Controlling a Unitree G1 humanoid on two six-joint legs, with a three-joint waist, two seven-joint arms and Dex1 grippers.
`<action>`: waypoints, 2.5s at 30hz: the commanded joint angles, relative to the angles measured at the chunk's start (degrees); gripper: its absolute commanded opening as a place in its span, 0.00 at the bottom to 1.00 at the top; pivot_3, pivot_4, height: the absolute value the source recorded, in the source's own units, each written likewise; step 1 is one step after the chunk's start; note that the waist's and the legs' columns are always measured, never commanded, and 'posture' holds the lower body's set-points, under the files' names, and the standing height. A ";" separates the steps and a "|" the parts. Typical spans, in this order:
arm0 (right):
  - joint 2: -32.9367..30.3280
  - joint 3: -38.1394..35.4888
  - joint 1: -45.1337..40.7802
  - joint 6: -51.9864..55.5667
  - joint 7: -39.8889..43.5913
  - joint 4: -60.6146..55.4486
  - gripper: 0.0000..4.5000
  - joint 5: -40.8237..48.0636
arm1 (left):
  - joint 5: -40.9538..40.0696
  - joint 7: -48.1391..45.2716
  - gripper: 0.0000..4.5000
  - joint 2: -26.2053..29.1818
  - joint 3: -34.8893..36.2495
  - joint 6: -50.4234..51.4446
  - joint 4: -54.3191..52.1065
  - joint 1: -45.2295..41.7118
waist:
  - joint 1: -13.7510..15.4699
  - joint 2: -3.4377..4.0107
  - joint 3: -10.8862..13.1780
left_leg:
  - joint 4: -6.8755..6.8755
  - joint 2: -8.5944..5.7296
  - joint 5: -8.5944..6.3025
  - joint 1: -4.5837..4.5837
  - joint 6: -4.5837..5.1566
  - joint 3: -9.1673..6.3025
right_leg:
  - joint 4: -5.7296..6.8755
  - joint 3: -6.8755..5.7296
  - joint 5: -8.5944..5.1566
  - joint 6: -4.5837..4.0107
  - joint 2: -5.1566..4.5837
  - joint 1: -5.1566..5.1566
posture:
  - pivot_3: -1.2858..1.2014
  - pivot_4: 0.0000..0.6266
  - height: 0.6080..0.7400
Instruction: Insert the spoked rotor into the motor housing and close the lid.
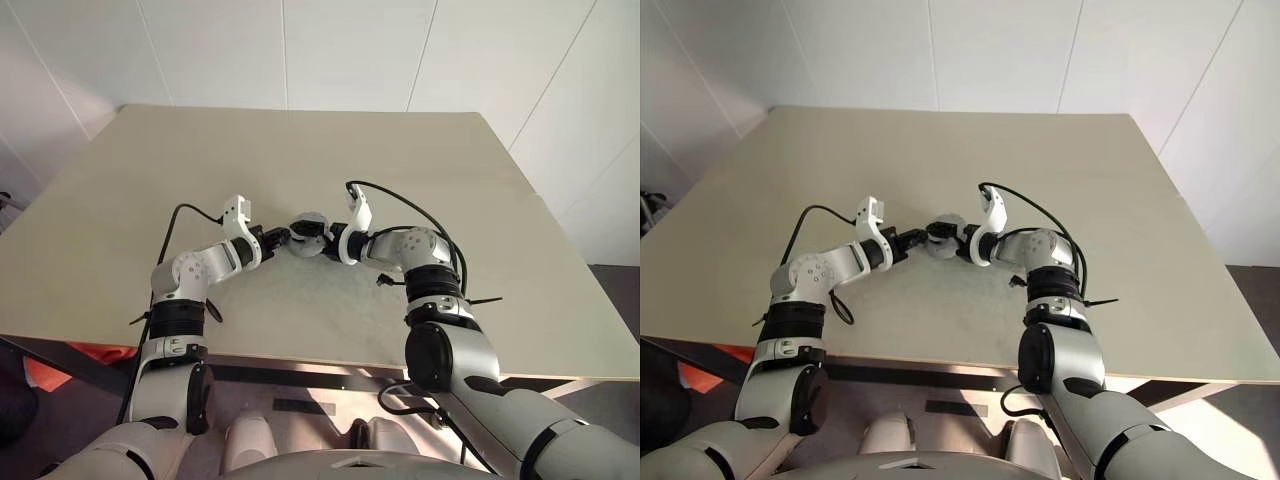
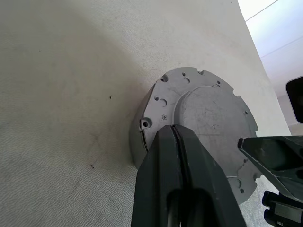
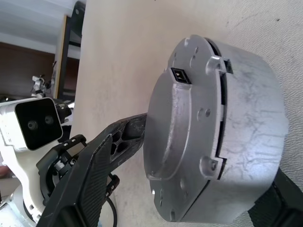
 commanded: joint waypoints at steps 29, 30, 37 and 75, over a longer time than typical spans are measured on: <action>1.58 -13.02 -12.95 1.25 -9.62 3.37 0.45 18.94 | -22.40 -0.68 0.13 0.62 17.81 -0.81 -14.21 9.01 | 0.19 0.04 0.12 | 0.01 0.00 -0.05 -0.42 0.09 -0.04 | -0.03 -0.23 0.01 0.01 0.01 -0.26 | 0.52 0.00 1.00; 1.76 -12.85 -13.00 1.23 -9.93 3.50 0.45 18.98 | -24.26 -0.58 0.19 0.29 18.26 -0.55 -15.24 9.64 | 0.21 0.04 0.12 | 0.01 0.00 -0.05 -0.42 0.09 -0.04 | -0.04 -0.23 0.01 0.01 0.01 -0.26 | 0.52 0.00 1.00; 2.12 -12.18 -13.03 2.99 -10.46 3.81 0.45 19.43 | -32.61 2.49 0.71 -0.56 19.11 -0.09 -16.42 10.97 | 0.35 0.01 0.14 | 0.12 0.06 -0.04 -0.53 0.07 -0.08 | -0.03 -0.33 0.02 0.03 0.00 -0.25 | 0.52 0.00 1.00; 5.11 -10.47 -11.37 11.82 -14.51 -6.63 0.45 27.67 | -46.39 5.63 0.58 -1.03 14.40 -1.04 -4.64 6.46 | 0.56 -0.04 0.11 | 0.35 0.06 -0.03 -0.54 0.05 -0.11 | 0.09 -0.31 0.21 0.34 0.00 -0.20 | 0.52 0.00 1.00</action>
